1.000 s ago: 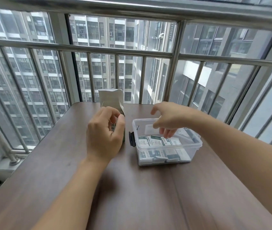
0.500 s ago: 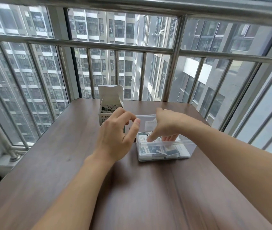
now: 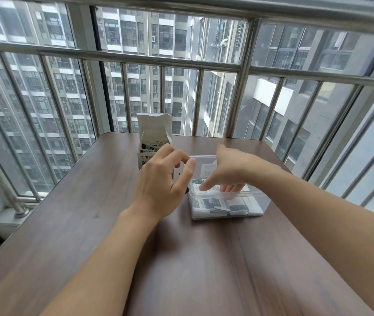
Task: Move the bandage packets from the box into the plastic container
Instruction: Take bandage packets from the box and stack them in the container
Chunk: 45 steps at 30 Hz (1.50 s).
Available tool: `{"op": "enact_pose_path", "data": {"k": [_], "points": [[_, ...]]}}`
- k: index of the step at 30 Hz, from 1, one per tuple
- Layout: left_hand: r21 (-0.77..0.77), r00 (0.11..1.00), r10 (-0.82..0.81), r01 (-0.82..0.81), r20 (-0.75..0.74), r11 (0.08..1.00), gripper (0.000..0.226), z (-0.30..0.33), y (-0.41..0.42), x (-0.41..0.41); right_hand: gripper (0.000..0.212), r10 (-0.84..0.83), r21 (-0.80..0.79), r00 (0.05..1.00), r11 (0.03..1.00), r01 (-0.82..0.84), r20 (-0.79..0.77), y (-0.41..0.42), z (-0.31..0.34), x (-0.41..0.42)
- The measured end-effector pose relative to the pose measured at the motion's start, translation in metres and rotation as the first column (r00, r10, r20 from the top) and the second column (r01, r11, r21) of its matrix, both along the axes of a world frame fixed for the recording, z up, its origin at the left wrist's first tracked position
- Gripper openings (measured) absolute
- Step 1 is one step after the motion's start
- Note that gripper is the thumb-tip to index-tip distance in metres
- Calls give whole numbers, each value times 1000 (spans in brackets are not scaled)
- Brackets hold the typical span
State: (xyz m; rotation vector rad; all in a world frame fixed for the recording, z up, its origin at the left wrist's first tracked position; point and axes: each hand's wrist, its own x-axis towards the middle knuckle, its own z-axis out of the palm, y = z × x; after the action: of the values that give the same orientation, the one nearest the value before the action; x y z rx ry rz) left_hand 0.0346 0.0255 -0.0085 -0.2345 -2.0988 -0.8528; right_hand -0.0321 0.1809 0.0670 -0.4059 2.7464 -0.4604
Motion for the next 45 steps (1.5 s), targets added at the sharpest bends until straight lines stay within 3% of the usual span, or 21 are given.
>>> {"op": "enact_pose_path", "data": {"k": [10, 25, 45], "points": [[0, 1000, 3, -3, 2, 1000, 35, -1, 0, 0, 79, -65, -153, 998, 986, 64, -5, 7, 4, -5], [13, 1000, 6, -6, -9, 1000, 36, -1, -1, 0, 82, -39, 75, 995, 996, 46, -90, -3, -3, -1], [-1, 999, 14, -14, -29, 1000, 36, -1, -2, -1, 80, -26, 48, 997, 998, 30, -68, -5, 1, 8]]}}
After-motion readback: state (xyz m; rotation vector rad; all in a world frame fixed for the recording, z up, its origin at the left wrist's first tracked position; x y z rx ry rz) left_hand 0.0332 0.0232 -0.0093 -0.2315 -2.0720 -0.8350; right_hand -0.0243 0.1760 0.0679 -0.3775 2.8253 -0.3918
